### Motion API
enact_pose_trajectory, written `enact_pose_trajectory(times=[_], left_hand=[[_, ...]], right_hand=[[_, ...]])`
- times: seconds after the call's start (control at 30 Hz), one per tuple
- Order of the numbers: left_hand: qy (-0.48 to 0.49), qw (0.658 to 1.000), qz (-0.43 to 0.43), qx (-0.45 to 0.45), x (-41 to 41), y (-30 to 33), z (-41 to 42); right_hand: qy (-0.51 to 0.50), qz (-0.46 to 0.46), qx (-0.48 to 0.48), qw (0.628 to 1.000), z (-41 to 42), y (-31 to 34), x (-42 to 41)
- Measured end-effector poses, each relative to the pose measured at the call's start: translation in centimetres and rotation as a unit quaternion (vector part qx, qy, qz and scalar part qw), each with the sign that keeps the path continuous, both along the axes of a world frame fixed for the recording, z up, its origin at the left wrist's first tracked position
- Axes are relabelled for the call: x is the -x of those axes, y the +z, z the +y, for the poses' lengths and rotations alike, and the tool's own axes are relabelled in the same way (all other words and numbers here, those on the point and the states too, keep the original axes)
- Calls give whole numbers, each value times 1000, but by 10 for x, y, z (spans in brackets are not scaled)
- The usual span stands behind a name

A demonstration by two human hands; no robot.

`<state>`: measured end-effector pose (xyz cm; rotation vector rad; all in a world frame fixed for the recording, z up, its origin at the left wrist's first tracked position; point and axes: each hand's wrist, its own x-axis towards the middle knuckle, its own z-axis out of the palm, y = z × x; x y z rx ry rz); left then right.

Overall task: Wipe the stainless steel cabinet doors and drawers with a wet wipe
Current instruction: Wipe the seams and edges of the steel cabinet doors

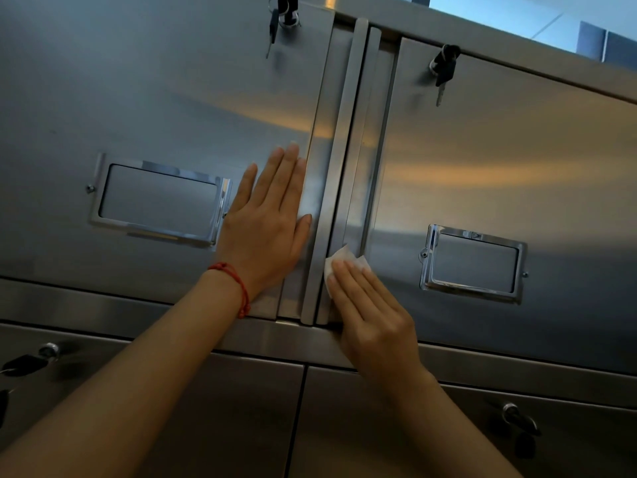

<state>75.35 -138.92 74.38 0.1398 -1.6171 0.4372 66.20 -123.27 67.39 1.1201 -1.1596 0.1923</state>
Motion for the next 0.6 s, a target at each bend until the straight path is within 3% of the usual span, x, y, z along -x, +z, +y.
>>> enact_pose_trajectory(times=[0.6], left_hand=[[0, 1000, 0, -8, -3, 1, 2]], right_hand=[[5, -41, 12, 999, -1, 28, -7]])
